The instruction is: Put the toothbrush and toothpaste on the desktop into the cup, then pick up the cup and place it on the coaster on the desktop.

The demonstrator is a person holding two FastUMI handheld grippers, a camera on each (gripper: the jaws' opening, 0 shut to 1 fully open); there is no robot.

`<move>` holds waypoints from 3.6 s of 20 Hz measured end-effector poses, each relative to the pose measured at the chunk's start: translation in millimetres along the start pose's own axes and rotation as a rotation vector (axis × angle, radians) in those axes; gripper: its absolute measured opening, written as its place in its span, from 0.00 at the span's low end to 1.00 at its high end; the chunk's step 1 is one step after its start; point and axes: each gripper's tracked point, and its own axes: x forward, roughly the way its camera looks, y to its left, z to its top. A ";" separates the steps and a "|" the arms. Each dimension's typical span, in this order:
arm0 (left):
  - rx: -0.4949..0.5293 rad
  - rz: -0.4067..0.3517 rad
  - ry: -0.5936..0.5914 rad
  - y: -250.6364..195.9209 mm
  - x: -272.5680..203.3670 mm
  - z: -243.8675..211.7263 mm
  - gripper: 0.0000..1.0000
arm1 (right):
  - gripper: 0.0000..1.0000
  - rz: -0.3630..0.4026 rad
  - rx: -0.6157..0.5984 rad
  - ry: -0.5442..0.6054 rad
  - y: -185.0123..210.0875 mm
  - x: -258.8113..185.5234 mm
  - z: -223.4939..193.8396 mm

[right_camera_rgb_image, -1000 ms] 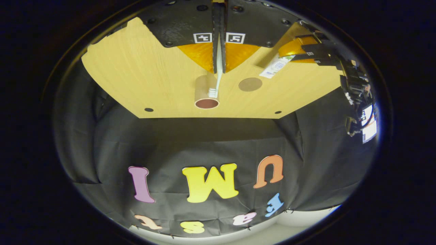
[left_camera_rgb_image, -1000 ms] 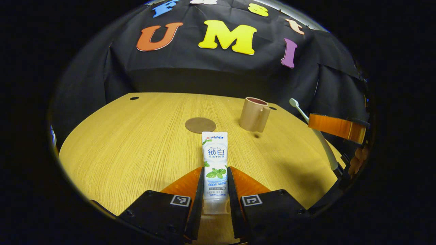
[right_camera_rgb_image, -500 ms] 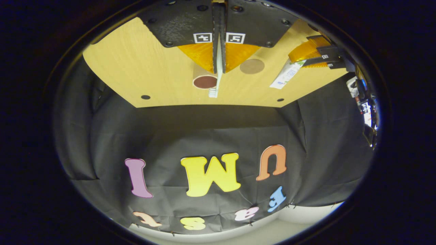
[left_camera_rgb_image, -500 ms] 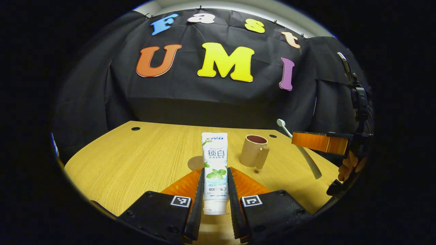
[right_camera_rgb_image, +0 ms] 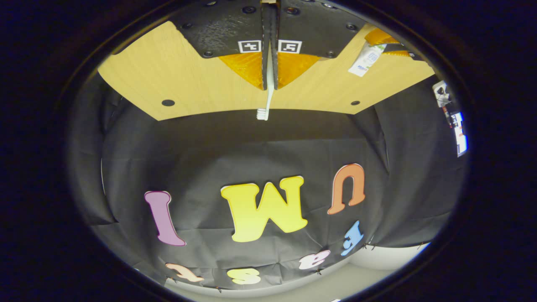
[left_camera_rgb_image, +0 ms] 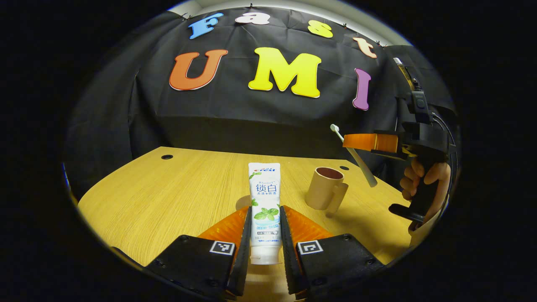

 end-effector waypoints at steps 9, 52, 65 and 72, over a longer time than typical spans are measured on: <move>-0.012 -0.009 0.006 9.2 4.1 -4.5 0.40 | 0.00 -0.052 -0.035 -0.059 -11.6 71.6 23.9; 0.010 -0.025 -0.005 -31.3 39.4 15.6 0.41 | 0.98 -0.086 -0.112 -0.153 -54.2 -2.3 19.3; -0.003 -0.119 -0.149 -131.1 106.7 108.6 0.42 | 0.96 -0.178 0.034 -0.091 -160.5 -60.5 -46.4; 0.018 -0.148 -0.127 -156.2 152.7 103.1 0.42 | 0.96 -0.159 0.065 -0.090 -160.6 -53.4 -57.9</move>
